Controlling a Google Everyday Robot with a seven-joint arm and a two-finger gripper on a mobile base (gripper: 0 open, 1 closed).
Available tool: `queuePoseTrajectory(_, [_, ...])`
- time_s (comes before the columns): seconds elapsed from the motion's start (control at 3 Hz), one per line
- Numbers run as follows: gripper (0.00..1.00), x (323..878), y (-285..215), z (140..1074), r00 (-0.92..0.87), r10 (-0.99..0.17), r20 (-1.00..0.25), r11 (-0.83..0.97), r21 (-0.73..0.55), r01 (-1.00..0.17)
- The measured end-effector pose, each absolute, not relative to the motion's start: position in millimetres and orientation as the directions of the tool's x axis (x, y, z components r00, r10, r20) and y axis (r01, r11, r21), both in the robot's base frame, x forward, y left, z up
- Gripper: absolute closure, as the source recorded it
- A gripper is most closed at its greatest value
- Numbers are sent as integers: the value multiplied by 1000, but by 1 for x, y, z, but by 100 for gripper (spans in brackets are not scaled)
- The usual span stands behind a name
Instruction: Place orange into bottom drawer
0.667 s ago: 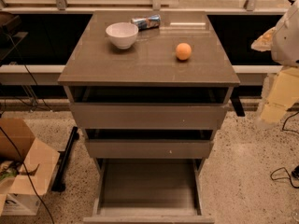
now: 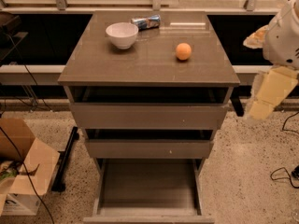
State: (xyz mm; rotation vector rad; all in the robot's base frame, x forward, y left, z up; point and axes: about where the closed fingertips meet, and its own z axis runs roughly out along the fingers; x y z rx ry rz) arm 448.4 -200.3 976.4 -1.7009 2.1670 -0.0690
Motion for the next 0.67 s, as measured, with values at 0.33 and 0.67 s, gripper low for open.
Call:
queuePoseTrajectory(0.33, [0, 476, -173, 975, -123, -905, -408, 251, -276, -928])
queuePoseTrajectory(0.67, [0, 514, -144, 970, -74, -837, -543, 244, -250, -937])
